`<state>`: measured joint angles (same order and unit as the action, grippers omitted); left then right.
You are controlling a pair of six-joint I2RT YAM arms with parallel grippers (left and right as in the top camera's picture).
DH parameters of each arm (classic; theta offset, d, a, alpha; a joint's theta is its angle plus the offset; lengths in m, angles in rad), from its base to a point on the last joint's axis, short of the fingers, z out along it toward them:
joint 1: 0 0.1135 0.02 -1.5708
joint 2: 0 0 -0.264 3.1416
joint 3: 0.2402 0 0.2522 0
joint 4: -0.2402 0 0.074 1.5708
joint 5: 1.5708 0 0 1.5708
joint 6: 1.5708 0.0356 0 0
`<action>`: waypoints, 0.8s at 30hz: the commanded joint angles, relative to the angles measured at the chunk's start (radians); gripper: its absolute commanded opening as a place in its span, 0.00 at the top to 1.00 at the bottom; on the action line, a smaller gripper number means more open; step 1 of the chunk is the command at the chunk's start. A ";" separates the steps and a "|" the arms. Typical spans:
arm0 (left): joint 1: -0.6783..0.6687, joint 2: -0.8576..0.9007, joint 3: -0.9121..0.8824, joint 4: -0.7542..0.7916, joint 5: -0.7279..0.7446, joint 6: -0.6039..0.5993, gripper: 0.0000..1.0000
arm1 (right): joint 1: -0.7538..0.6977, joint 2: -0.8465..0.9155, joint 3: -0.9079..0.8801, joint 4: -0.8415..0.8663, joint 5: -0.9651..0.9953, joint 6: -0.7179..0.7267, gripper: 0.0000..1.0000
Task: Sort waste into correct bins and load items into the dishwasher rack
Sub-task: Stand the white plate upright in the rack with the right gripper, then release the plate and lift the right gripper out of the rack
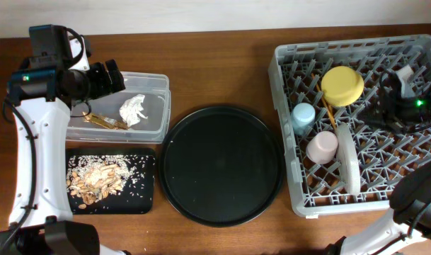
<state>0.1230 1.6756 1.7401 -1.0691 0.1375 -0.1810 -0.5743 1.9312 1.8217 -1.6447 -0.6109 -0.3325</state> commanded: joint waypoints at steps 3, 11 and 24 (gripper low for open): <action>0.003 -0.002 0.002 0.001 -0.004 -0.009 0.01 | 0.005 0.007 -0.049 0.099 0.276 0.293 0.69; 0.003 -0.002 0.002 0.001 -0.004 -0.009 0.01 | 0.000 -0.100 -0.046 0.071 0.279 0.290 0.96; 0.003 -0.002 0.002 0.001 -0.004 -0.008 0.01 | 0.301 -0.466 -0.375 0.069 0.551 0.367 0.44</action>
<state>0.1230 1.6756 1.7401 -1.0683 0.1368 -0.1810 -0.2798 1.4624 1.5482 -1.6249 -0.1223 -0.0040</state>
